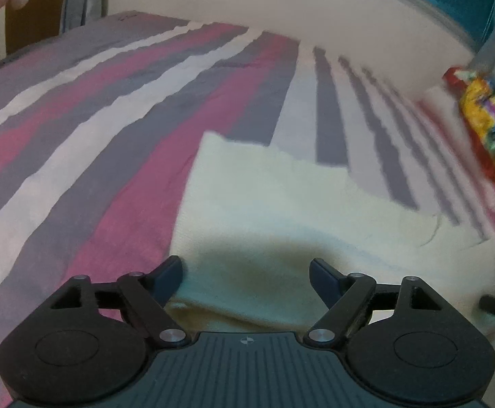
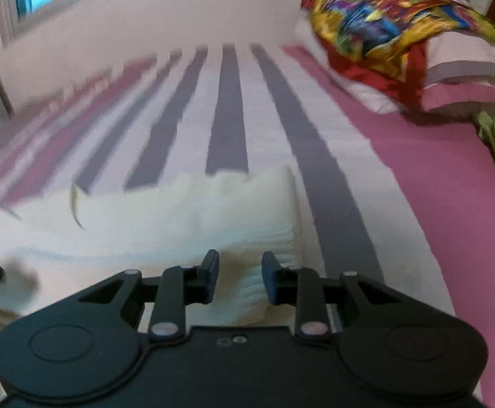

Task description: Fold small clothes

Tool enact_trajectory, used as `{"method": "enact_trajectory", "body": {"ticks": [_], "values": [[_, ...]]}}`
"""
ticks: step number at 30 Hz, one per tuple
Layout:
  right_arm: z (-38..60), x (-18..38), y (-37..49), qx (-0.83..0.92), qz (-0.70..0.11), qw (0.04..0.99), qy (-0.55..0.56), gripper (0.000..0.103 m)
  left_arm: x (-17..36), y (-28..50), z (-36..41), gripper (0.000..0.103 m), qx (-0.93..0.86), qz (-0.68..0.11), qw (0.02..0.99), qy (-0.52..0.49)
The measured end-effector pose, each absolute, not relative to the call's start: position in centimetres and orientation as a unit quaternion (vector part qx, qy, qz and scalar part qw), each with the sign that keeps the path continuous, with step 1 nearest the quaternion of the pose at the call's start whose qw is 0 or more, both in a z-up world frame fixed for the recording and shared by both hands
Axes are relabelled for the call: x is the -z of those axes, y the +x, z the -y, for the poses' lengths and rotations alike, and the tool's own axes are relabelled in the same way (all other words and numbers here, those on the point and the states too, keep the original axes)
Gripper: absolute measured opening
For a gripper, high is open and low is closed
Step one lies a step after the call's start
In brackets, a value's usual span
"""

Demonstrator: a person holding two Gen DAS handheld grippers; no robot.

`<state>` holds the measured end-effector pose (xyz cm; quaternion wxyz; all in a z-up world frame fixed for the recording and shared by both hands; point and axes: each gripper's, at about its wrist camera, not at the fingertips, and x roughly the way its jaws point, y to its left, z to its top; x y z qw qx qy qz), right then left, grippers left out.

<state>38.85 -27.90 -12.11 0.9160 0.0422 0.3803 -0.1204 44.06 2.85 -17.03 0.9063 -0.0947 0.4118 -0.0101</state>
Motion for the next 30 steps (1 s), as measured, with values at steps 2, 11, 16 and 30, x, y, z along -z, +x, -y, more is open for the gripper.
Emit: {"method": "enact_trajectory", "body": {"ticks": [2, 11, 16, 30], "values": [[27.7, 14.0, 39.9, 0.115, -0.433, 0.894, 0.013, 0.029, 17.7, 43.7, -1.9, 0.081, 0.009, -0.420, 0.907, -0.045], [26.2, 11.7, 34.1, 0.083, -0.420, 0.904, -0.014, 0.055, 15.9, 37.6, -6.6, 0.081, 0.024, -0.447, 0.890, -0.080], [26.2, 11.6, 27.6, 0.068, -0.425, 0.902, 0.034, 0.056, 15.6, 31.0, -9.0, 0.081, 0.043, -0.456, 0.882, -0.106], [24.7, 11.4, 11.9, 0.067, -0.459, 0.885, 0.042, 0.062, 16.4, 17.6, -11.4, 0.081, 0.053, -0.482, 0.864, -0.138]]}}
